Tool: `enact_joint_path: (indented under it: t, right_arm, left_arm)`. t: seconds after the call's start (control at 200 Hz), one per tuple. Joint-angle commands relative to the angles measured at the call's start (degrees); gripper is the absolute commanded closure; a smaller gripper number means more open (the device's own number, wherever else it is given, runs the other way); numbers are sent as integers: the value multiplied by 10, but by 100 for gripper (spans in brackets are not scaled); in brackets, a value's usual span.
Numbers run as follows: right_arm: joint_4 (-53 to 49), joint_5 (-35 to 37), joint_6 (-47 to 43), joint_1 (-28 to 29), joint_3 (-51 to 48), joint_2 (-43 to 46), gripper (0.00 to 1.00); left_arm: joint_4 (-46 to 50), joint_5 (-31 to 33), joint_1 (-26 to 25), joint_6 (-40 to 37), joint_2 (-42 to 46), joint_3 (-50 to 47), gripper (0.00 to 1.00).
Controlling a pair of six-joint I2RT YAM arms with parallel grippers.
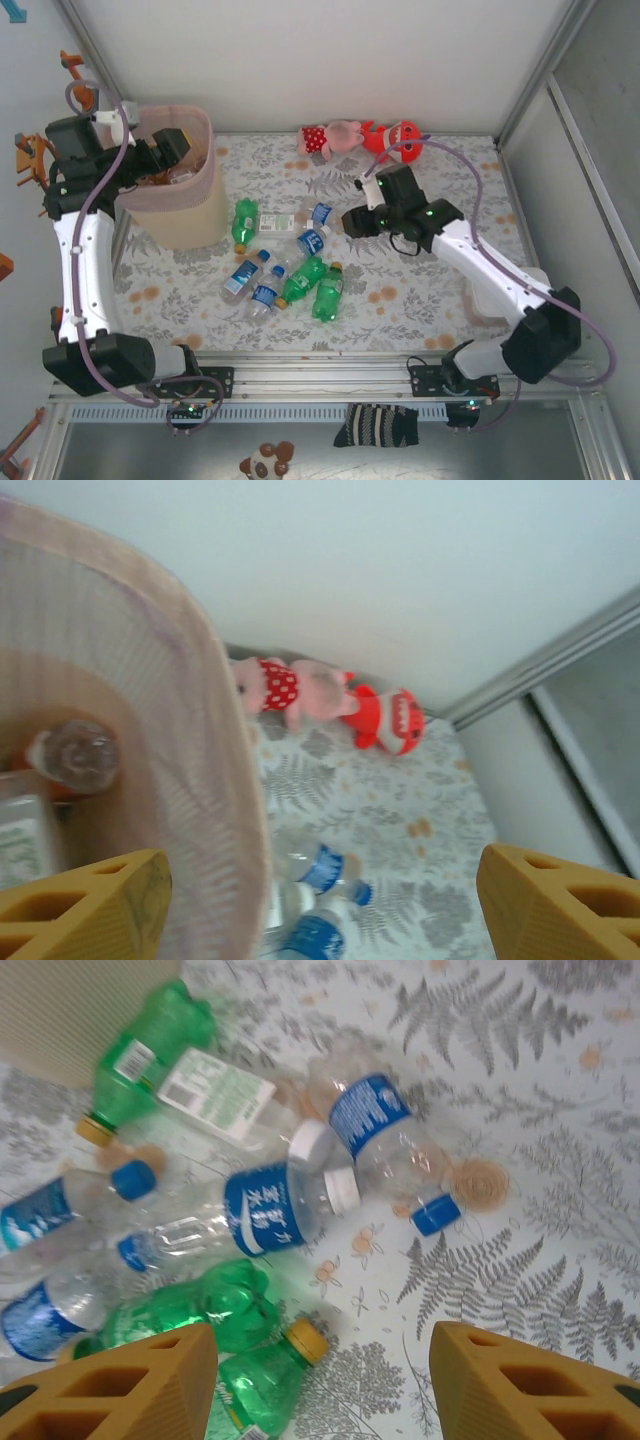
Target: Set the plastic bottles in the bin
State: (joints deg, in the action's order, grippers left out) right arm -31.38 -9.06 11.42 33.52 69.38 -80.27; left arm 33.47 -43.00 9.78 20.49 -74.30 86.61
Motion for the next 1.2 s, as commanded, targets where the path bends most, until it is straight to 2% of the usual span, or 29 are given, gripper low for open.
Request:
enact_joint_path:
  t: [0.0, 0.18, 0.461, 0.536, 0.716, 0.916, 1.097, 1.192]
  right_arm:
    - [-24, 34, -4, 1, 13, -34, 43]
    - [-31, 56, -83, -4, 40, -125, 43]
    - [-7, 45, -294, -25, 68, -231, 39]
    - [1, 24, -348, -32, 72, -259, 38]
    - [6, -33, -396, -62, 115, -320, 38]
    - [1, -42, -433, -64, 156, -375, 39]
    - [-22, -46, -447, -64, 190, -402, 45]
    - [-31, -45, -452, -64, 196, -406, 53]
  left_arm:
    - [-100, -64, -4, 77, 47, -40, 21]
    - [-101, -67, -18, 82, 94, -82, 20]
    - [-99, -60, -34, 85, 114, -106, 20]
    - [-99, -59, -38, 85, 115, -108, 20]
    - [-94, -51, -41, 80, 119, -113, 20]
    - [-94, -48, -46, 83, 115, -115, 20]
    - [-94, -46, -49, 84, 114, -112, 20]
    - [-94, -47, -50, 84, 111, -108, 20]
